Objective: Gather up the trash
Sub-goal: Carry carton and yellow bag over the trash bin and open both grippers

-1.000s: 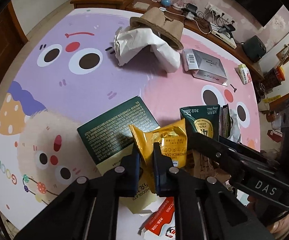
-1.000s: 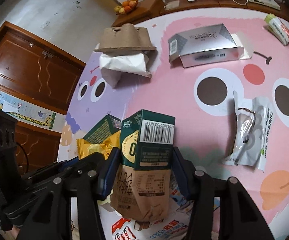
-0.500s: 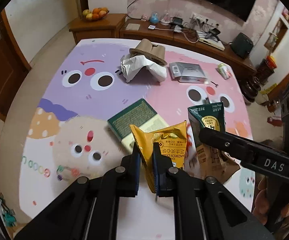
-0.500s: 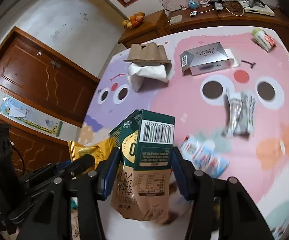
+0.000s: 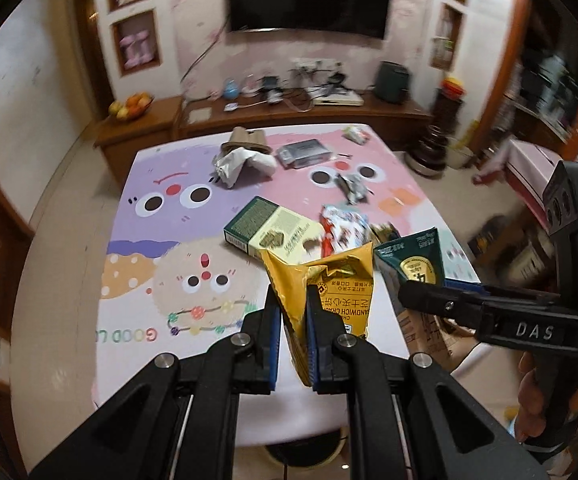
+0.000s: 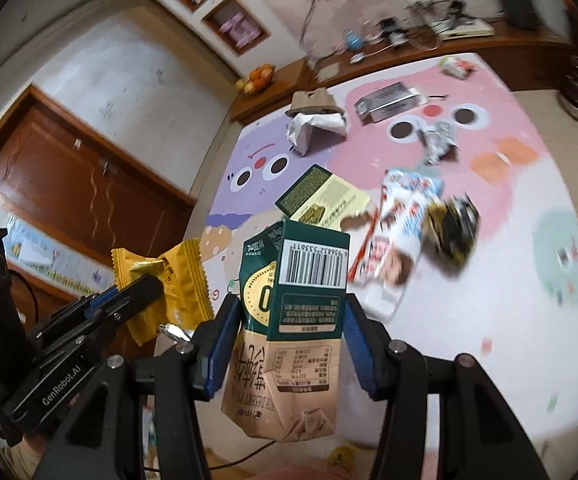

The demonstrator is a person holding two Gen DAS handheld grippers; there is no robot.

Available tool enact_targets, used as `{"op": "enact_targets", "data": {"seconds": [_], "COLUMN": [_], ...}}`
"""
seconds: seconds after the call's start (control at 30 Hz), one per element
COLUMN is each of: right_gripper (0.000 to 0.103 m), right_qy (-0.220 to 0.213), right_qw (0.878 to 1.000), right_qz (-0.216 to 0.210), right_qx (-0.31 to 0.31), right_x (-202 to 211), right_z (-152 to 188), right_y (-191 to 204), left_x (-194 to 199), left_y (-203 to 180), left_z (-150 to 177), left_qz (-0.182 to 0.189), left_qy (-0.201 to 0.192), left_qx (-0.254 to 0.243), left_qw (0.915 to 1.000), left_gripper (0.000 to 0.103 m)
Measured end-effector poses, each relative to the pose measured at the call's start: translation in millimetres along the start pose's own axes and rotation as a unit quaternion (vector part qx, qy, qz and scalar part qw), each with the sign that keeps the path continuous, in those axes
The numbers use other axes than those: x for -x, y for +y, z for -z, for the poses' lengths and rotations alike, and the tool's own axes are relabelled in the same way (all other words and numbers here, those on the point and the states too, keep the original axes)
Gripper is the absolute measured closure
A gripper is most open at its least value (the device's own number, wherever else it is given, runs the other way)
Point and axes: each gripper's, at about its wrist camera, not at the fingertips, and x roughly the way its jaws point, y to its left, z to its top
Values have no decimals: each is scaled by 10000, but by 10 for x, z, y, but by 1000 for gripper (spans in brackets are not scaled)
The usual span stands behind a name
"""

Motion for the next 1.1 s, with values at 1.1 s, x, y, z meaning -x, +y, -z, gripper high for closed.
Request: {"op": "enact_targets", "data": {"seconds": [1.1], "right_gripper": [51], "right_qy": [543], "right_qw": [9825], "right_qz": [1261], "right_qx": [-1256], "right_x": [167], "right_z": [2790], "right_y": [-6], "left_x": [76], "left_y": [-226], "left_z": [2379], "left_qz": [236], "left_qy": [1326], "left_qx": [-683], "left_qw": [9885], "left_gripper": [94]}}
